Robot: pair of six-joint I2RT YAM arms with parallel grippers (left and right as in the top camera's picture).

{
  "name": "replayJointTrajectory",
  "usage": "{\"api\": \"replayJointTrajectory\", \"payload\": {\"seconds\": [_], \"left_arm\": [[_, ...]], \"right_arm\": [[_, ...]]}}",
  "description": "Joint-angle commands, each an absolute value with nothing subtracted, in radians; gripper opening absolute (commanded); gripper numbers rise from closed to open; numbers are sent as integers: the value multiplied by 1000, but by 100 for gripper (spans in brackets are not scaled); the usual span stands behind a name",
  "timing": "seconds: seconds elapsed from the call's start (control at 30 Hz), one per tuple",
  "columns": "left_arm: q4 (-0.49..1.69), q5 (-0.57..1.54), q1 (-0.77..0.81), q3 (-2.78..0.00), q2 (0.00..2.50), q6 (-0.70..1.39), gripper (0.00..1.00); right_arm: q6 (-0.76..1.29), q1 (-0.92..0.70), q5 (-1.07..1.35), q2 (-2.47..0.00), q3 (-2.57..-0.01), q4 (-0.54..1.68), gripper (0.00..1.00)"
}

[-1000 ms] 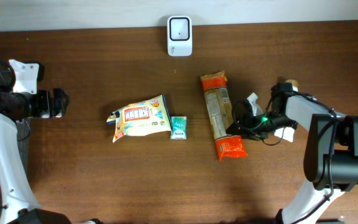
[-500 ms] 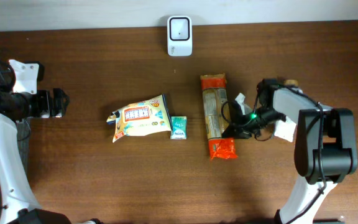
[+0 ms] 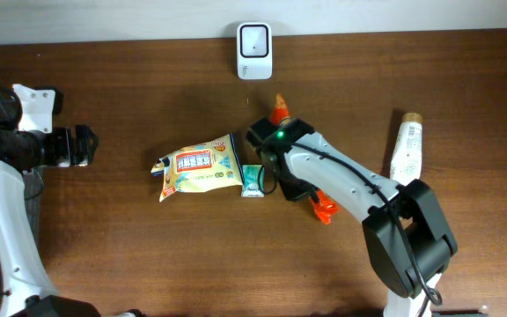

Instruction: Scan the item barcode

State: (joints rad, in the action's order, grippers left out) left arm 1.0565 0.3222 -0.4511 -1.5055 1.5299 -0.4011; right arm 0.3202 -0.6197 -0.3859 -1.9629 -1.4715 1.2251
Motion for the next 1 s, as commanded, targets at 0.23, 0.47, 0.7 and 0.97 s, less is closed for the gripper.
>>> {"api": "replayJointTrajectory", "payload": {"seconds": [0.23, 0.47, 0.7, 0.97], "left_arm": [[1056, 326, -453, -1504, 1530, -414, 99], [1055, 326, -453, -1504, 1530, -414, 99], [1055, 325, -453, -1504, 1530, -414, 99], [1055, 326, -453, -1504, 1530, -414, 99]], "right_arm": [[422, -637, -497, -2007, -1469, 1259, 4], [645, -603, -787, -2005, -1586, 1468, 4], [645, -621, -786, -2186, -1567, 1428, 4], [497, -757, -616, -2199, -1567, 1301, 45]]}}
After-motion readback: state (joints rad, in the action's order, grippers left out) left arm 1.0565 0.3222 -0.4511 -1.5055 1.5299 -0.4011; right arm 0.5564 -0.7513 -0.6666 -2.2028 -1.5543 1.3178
